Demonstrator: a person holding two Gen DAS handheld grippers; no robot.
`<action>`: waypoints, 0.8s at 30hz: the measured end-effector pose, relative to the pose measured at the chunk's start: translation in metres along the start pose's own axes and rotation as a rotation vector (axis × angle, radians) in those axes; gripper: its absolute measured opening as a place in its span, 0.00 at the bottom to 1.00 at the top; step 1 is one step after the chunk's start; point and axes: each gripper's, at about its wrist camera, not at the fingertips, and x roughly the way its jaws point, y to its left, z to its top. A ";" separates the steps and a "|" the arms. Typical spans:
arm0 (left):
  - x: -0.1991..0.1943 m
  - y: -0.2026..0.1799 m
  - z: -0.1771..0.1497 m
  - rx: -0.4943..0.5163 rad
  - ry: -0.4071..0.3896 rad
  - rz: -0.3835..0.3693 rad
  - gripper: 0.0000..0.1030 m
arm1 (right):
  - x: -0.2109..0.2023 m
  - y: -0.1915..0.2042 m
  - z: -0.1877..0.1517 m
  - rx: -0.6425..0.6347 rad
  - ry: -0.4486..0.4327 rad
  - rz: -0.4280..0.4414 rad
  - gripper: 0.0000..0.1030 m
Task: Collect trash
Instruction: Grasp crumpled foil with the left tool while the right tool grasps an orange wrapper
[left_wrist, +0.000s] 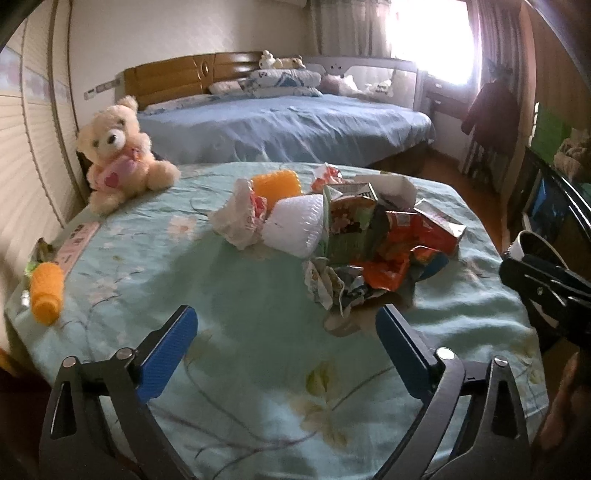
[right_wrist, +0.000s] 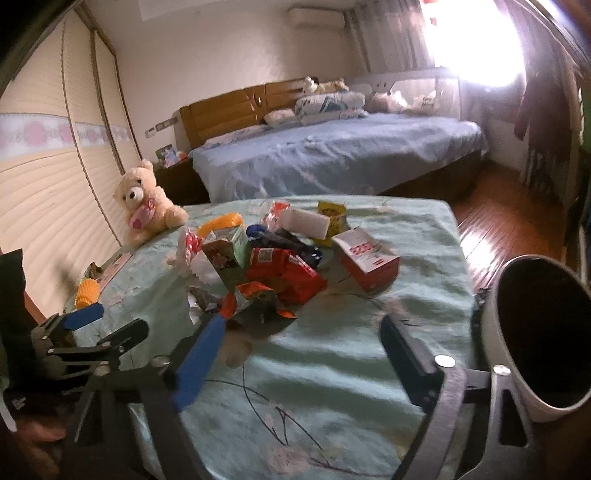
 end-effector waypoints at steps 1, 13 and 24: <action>0.006 0.000 0.002 -0.002 0.012 -0.010 0.91 | 0.006 -0.001 0.001 0.006 0.016 0.011 0.73; 0.061 -0.004 0.012 0.023 0.122 -0.131 0.63 | 0.070 0.005 0.003 0.006 0.150 0.100 0.53; 0.072 -0.011 0.011 0.036 0.137 -0.285 0.03 | 0.093 0.002 0.005 0.019 0.170 0.132 0.01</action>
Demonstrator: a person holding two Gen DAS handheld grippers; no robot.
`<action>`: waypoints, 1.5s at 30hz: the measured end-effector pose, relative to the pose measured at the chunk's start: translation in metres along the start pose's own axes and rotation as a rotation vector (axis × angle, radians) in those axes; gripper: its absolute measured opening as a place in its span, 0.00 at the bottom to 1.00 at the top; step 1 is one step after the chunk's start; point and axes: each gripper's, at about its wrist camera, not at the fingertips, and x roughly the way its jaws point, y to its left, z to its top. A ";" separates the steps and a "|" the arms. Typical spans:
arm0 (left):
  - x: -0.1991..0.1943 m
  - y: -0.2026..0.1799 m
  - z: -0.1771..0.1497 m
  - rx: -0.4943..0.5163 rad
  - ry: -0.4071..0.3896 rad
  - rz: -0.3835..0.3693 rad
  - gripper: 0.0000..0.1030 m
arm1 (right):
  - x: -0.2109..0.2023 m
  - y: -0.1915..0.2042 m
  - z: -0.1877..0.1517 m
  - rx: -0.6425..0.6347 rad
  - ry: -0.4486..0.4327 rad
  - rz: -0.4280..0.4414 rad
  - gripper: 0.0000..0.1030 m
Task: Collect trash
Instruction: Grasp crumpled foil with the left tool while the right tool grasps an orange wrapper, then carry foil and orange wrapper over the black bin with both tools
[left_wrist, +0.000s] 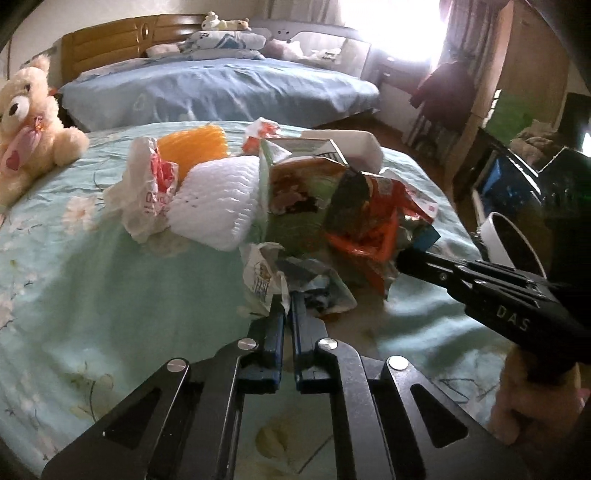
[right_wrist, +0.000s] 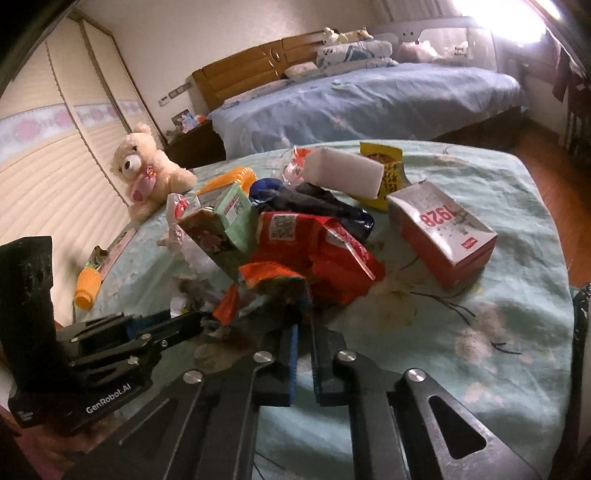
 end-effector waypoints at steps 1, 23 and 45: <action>-0.002 0.000 -0.001 0.000 -0.002 -0.006 0.03 | -0.002 0.001 -0.001 -0.001 -0.004 -0.004 0.00; -0.051 -0.075 -0.028 0.103 -0.071 -0.136 0.02 | -0.118 -0.031 -0.056 0.124 -0.133 -0.147 0.00; -0.027 -0.202 -0.009 0.299 -0.053 -0.267 0.02 | -0.211 -0.117 -0.096 0.254 -0.246 -0.378 0.00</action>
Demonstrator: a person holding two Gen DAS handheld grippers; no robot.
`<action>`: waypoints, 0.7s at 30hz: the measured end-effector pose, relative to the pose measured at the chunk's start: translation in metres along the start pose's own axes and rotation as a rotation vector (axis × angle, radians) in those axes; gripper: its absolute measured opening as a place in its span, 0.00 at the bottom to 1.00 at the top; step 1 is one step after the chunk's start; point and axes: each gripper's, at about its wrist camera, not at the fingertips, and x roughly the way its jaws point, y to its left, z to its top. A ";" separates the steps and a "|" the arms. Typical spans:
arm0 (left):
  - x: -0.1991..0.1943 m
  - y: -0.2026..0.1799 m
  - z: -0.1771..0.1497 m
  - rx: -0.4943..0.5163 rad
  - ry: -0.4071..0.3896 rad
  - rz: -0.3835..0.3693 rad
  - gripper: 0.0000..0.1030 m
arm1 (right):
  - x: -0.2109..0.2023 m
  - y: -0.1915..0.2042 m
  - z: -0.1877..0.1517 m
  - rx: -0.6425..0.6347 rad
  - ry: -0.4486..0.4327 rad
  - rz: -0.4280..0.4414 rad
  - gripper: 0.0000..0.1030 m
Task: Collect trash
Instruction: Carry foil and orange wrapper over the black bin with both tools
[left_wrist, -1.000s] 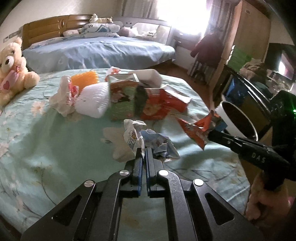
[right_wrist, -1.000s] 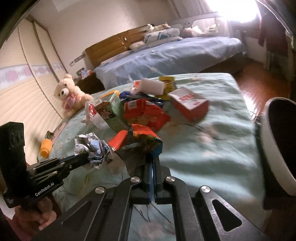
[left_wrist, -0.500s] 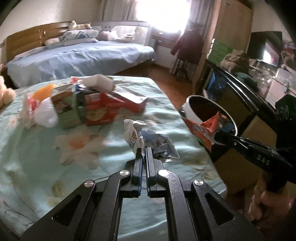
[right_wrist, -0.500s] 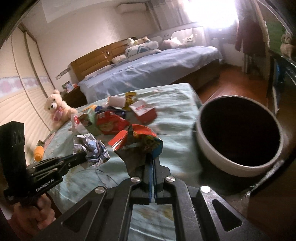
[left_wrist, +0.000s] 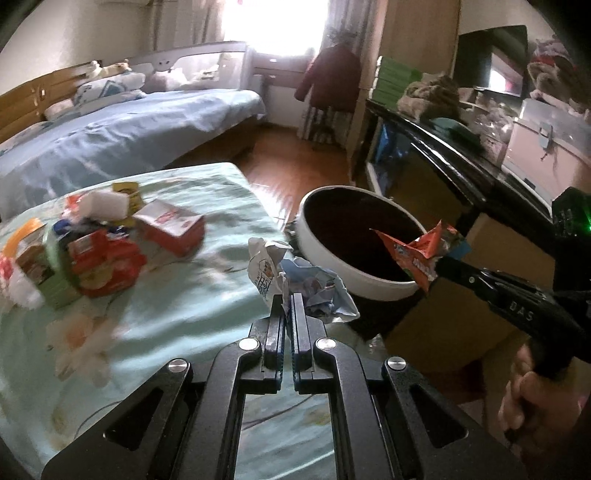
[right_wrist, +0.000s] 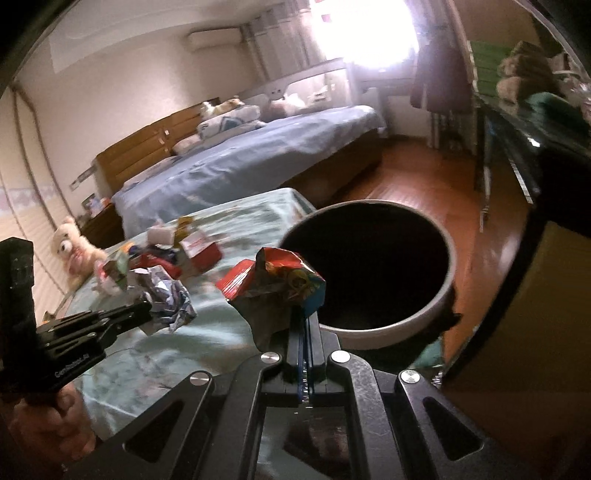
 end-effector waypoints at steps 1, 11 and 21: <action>0.002 -0.003 0.002 0.004 0.001 -0.005 0.02 | -0.001 -0.005 0.001 0.007 -0.003 -0.012 0.00; 0.032 -0.027 0.028 0.040 0.017 -0.054 0.02 | 0.002 -0.034 0.010 0.032 -0.001 -0.092 0.00; 0.066 -0.040 0.049 0.060 0.054 -0.092 0.02 | 0.020 -0.048 0.020 0.034 0.025 -0.124 0.00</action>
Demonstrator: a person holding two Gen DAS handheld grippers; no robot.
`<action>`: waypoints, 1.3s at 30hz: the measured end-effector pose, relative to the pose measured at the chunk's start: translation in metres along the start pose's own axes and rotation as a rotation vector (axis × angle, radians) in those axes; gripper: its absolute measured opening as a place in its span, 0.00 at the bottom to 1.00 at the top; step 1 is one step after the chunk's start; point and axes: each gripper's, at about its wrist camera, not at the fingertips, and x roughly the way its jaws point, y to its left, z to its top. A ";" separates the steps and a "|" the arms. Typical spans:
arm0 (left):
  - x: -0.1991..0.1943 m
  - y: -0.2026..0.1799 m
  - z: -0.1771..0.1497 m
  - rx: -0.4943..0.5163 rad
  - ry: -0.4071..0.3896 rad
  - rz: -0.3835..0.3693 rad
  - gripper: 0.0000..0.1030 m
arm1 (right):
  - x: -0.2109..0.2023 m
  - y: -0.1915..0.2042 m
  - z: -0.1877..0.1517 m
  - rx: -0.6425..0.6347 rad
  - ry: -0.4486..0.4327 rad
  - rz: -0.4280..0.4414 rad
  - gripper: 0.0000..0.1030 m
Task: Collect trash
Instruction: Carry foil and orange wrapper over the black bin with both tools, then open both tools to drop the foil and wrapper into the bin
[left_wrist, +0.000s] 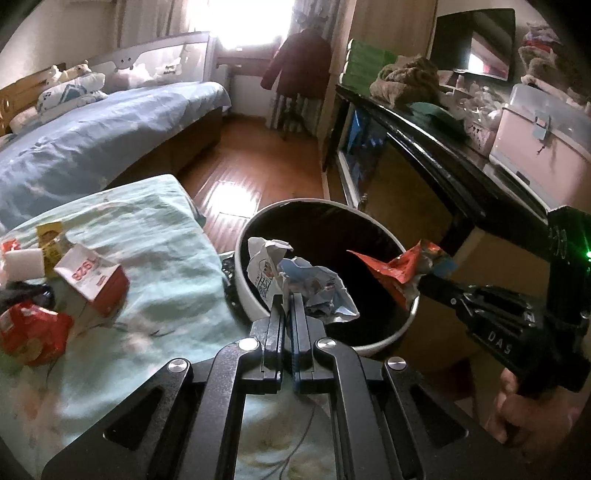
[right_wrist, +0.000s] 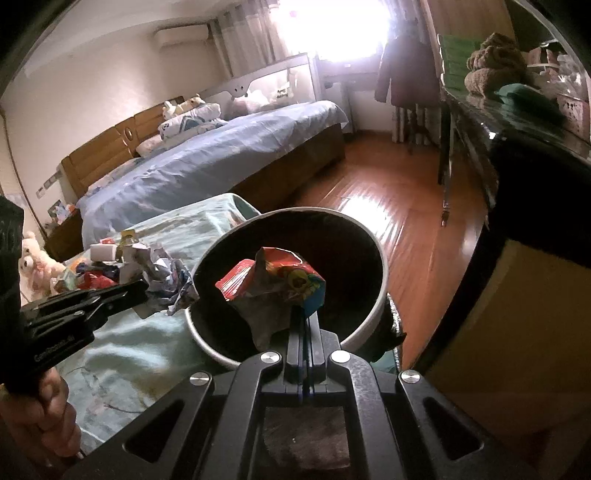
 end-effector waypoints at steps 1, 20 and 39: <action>0.003 0.000 0.002 -0.001 0.004 -0.003 0.02 | 0.002 -0.002 0.001 0.001 0.002 -0.002 0.00; 0.042 -0.002 0.017 0.023 0.076 -0.027 0.11 | 0.033 -0.009 0.012 -0.001 0.063 -0.042 0.06; -0.008 0.035 -0.028 -0.085 0.035 0.084 0.60 | 0.017 0.008 0.010 0.025 0.032 0.032 0.62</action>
